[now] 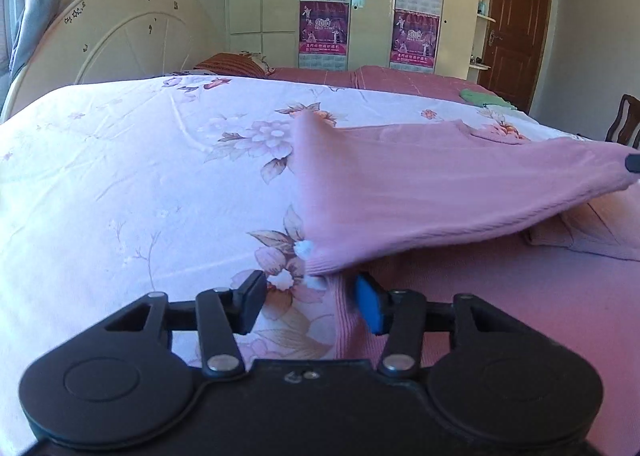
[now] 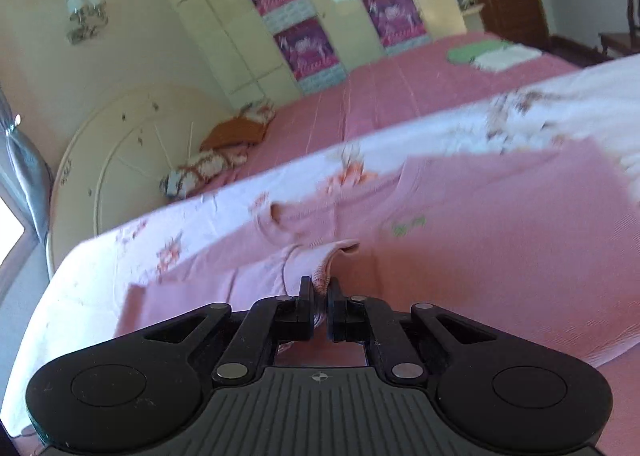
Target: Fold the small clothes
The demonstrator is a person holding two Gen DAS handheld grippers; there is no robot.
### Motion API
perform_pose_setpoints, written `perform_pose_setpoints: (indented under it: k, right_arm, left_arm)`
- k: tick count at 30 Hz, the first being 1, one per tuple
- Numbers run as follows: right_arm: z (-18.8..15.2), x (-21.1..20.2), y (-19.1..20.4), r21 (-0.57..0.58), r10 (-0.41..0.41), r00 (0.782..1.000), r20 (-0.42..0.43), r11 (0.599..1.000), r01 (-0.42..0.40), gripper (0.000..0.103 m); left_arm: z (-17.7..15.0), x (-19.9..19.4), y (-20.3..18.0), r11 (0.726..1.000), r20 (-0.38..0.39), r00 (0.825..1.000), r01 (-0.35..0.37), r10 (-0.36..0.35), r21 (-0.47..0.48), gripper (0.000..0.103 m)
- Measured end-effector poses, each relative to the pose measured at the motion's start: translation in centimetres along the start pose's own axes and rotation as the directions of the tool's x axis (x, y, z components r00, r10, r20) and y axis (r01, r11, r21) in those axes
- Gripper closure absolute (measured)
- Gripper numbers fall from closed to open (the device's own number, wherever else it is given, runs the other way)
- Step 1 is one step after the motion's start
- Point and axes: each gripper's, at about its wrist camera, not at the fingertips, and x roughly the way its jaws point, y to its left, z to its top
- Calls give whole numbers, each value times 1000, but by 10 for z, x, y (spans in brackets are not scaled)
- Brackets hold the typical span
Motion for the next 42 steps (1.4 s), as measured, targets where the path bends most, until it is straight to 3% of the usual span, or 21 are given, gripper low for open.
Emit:
perform_pose_setpoints:
  k: [2, 4, 6, 9, 19, 23, 26, 27, 28, 29, 33, 37, 38, 39, 42]
  right_arm:
    - [1, -3, -8, -50, -56, 998, -21, 997, 55, 98]
    - [-2, -1, -22, -28, -57, 997, -59, 998, 56, 98]
    - [-4, -5, -27, -9, -48, 998, -41, 999, 47, 98]
    - [-5, -5, -25, -12, -46, 998, -37, 999, 45, 98]
    - [-15, -7, -35, -2, -69, 996, -59, 998, 69, 98]
    - [-23, 1, -42, 3, -88, 990, -107, 996, 89, 98]
    - [-21, -4, -47, 0, -90, 989, -118, 996, 90, 98]
    - [-18, -10, -48, -9, -94, 991, -93, 996, 93, 88]
    - [-13, -14, -49, -14, -92, 994, -63, 996, 91, 65]
    - [-9, -14, -51, -12, -73, 996, -47, 997, 73, 57]
    - [12, 18, -61, 58, -46, 996, -71, 997, 50, 56]
    - [17, 54, -75, 112, -54, 986, -159, 991, 72, 60]
    - [17, 55, -73, 90, -50, 987, -156, 994, 65, 67]
    - [16, 58, -70, 62, -36, 985, -170, 997, 47, 95]
    - [12, 41, -61, -27, -72, 993, -91, 997, 70, 100]
  left_arm:
    - [1, -3, 3, 1000, 15, 1000, 15, -15, -5, 64]
    - [5, -5, 0, 1000, 31, 999, 17, -18, 15, 64]
    - [9, -3, -1, 999, 36, 999, 27, -27, 20, 65]
    - [13, 7, 0, 999, -9, 999, 40, -40, 11, 77]
    - [9, 14, 1, 999, -42, 998, 39, -38, 10, 77]
    - [9, 7, 5, 996, -73, 995, 75, -71, 55, 68]
    - [14, -18, 17, 993, -3, 995, 102, -102, 53, 54]
    - [19, -21, 17, 992, 13, 993, 116, -117, 48, 52]
    - [26, -18, 15, 990, 18, 991, 133, -134, 48, 52]
    - [33, -13, 12, 987, 21, 988, 152, -153, 48, 53]
    - [52, 23, -9, 977, 15, 978, 210, -210, 21, 55]
    - [51, 57, -28, 971, -54, 970, 240, -239, 18, 55]
    - [47, 63, -30, 971, -69, 970, 237, -235, 25, 55]
    - [43, 64, -31, 972, -55, 971, 233, -231, 38, 55]
    - [40, 60, -33, 972, -42, 974, 225, -222, 69, 55]
